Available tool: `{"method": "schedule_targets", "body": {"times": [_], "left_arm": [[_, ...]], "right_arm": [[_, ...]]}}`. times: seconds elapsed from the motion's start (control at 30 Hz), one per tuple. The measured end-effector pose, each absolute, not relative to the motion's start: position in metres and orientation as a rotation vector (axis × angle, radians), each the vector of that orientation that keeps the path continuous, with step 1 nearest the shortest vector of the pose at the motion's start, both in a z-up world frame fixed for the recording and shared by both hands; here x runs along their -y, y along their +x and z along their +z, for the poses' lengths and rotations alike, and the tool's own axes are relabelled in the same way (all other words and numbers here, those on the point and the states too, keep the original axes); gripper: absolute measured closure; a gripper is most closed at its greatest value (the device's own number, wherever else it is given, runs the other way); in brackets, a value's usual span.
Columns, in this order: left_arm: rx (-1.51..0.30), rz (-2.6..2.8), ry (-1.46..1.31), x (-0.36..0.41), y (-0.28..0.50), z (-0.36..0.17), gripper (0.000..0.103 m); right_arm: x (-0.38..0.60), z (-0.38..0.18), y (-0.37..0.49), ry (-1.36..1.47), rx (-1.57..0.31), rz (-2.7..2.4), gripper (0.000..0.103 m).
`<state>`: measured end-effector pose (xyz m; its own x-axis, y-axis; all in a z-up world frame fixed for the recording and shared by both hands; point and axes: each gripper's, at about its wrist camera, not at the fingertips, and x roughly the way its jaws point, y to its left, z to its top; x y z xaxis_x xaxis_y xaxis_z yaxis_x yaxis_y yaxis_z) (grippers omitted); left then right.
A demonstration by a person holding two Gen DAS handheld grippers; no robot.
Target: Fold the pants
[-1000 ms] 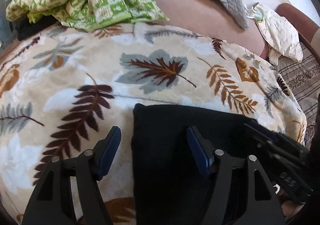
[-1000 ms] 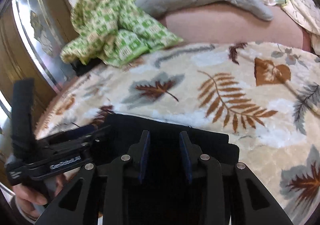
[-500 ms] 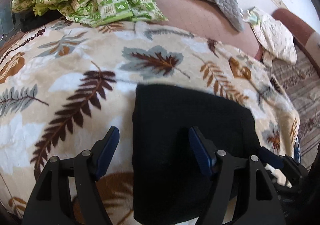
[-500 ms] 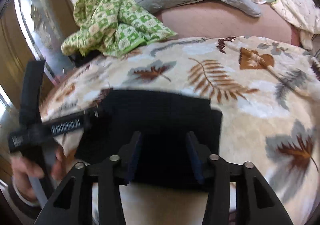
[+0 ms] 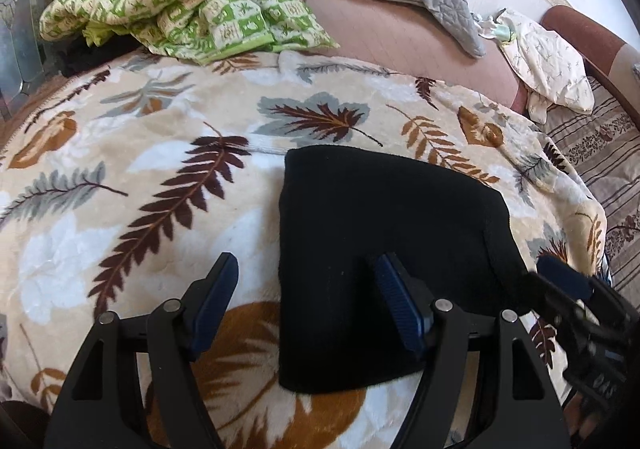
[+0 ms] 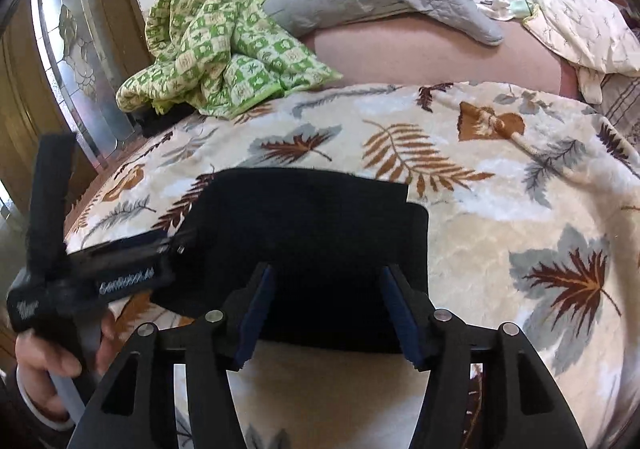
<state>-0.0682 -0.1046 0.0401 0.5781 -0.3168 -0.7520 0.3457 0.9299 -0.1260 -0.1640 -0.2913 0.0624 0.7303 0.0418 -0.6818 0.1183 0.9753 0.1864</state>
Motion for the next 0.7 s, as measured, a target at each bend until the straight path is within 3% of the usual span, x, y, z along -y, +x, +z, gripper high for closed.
{"method": "schedule_targets", "body": {"times": [0.13, 0.7], "left_arm": [[-0.838, -0.37, 0.054, 0.101, -0.078, 0.044, 0.028], [-0.801, -0.35, 0.051, 0.095, -0.082, 0.046, 0.018]], "right_arm": [[0.289, 0.066, -0.159, 0.24, -0.75, -0.052, 0.036], [0.285, 0.055, -0.147, 0.239, -0.772, -0.083, 0.03]]}}
